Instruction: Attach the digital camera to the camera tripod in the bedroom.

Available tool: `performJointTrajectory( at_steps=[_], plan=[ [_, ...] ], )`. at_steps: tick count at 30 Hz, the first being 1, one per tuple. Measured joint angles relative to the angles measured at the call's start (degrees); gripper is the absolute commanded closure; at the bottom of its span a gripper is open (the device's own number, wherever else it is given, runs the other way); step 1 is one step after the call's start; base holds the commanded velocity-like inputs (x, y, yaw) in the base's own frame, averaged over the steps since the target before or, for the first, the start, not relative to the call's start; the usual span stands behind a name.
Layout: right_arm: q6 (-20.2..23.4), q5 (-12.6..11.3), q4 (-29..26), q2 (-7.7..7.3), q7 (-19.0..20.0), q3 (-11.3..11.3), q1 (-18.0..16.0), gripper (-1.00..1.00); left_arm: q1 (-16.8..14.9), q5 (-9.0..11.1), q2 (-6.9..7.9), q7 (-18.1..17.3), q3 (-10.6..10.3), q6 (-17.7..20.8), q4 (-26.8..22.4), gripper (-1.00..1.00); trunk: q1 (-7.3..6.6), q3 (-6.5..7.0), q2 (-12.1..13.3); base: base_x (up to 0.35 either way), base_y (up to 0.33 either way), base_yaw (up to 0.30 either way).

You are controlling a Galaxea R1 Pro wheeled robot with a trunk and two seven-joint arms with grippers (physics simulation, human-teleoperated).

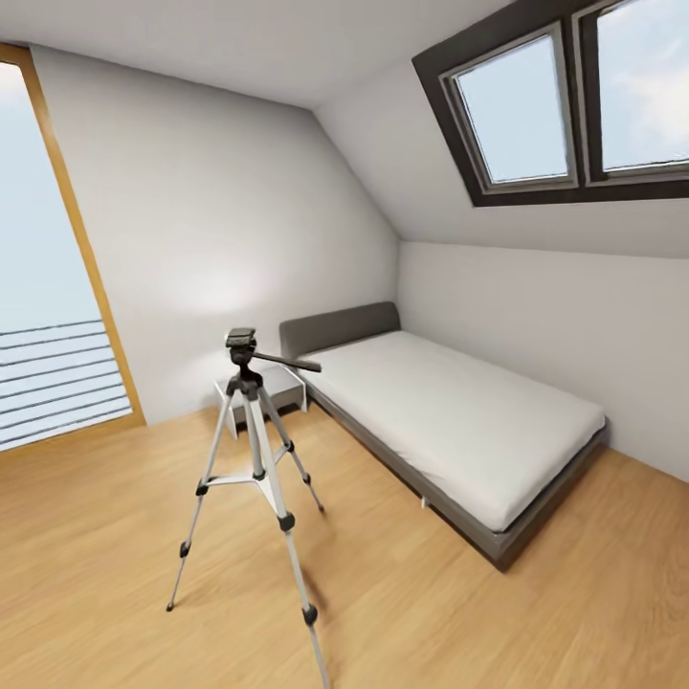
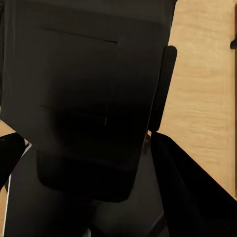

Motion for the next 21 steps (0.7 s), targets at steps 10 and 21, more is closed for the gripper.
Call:
performJointTrajectory(
  at_steps=[10,21],
  plan=[
    [-0.1,0.0,0.0,-0.04,-0.1,0.0,0.0,-1.0,0.3,0.0,-0.04,0.0,0.0,-1.5,0.0,1.0,0.01,0.0,0.0,0.277,0.229,0.0],
    [0.0,0.0,0.0,-0.04,-0.1,0.0,0.0,-1.0,0.4,0.0,-0.15,0.0,0.0,-1.7,0.0,1.0,0.01,0.0,0.0,0.225,0.288,0.0]
  ],
)
